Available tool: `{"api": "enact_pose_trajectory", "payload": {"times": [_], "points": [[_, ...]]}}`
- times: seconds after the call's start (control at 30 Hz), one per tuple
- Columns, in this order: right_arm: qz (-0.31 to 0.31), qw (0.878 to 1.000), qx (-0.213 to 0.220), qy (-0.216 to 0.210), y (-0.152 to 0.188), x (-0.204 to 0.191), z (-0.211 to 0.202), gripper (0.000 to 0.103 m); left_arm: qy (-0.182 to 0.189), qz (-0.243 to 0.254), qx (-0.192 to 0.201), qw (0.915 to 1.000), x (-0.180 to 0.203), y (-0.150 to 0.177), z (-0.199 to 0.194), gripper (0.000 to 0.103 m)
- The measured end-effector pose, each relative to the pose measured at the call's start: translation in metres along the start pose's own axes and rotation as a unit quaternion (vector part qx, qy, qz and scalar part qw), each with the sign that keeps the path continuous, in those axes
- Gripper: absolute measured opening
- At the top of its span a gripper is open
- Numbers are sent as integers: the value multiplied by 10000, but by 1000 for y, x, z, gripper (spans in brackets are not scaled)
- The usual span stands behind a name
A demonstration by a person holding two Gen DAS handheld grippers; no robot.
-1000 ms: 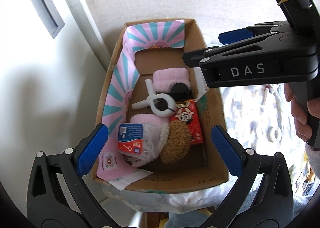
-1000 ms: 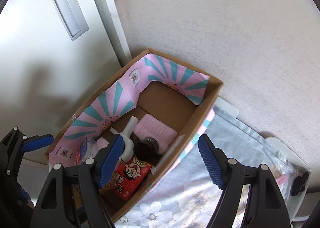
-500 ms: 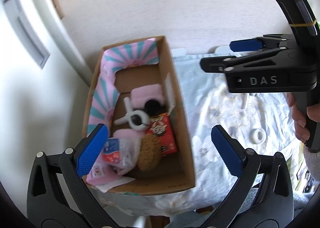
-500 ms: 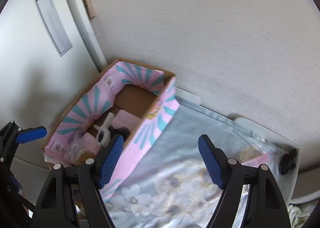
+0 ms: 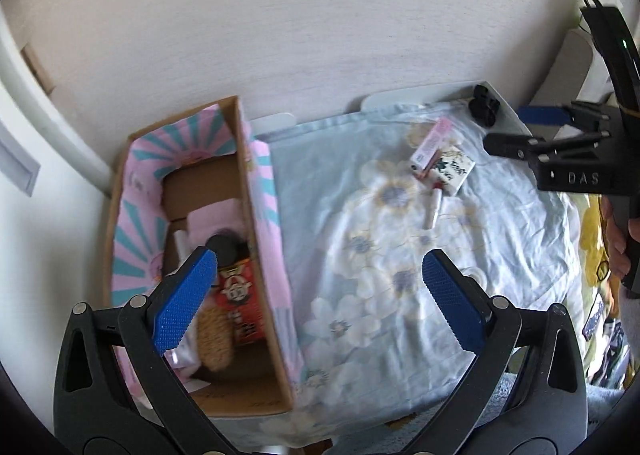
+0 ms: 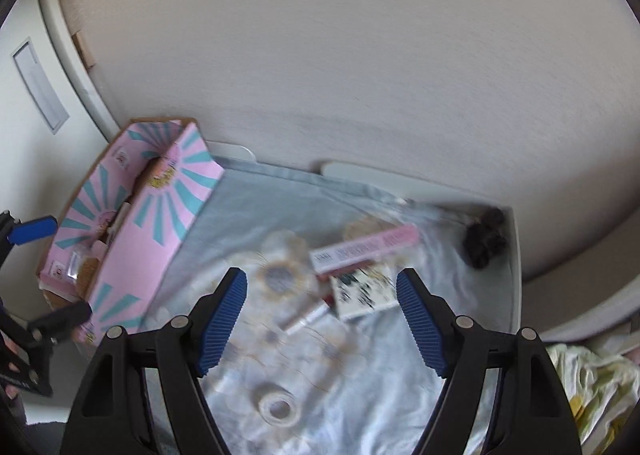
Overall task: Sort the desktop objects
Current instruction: 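Move both tools back over the bed toward the pink box and black scrunchie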
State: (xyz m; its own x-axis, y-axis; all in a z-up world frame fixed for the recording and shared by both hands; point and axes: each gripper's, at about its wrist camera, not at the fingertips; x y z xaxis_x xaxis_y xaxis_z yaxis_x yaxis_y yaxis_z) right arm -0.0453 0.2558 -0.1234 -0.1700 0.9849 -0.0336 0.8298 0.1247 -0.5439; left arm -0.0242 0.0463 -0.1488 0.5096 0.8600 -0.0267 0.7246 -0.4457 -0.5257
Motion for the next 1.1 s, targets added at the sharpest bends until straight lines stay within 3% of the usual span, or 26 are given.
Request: {"api": "enact_pose_trajectory", "payload": {"times": [0.3, 0.83, 1.1], "points": [[343, 9991, -201, 169, 30, 49, 4, 74, 127, 243, -174, 9995, 42, -15, 26, 103], [592, 9973, -424, -95, 42, 99, 47, 74, 314, 133, -799, 9962, 89, -17, 106, 103], [754, 9967, -311, -23, 19, 135, 65, 74, 332, 68, -650, 9973, 97, -65, 141, 103]]}}
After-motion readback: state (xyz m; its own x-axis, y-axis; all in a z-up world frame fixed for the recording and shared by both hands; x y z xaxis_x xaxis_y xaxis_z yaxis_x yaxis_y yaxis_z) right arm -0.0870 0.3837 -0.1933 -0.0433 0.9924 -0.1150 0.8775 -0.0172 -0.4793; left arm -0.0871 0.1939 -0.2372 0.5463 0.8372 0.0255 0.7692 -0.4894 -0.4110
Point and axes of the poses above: each gripper's, at about its wrist camera, not at the fingertips, and z roughly the way its jaws point, x to its right, y to its underside, and after that the axes turned 2 degrees about x, right-handed
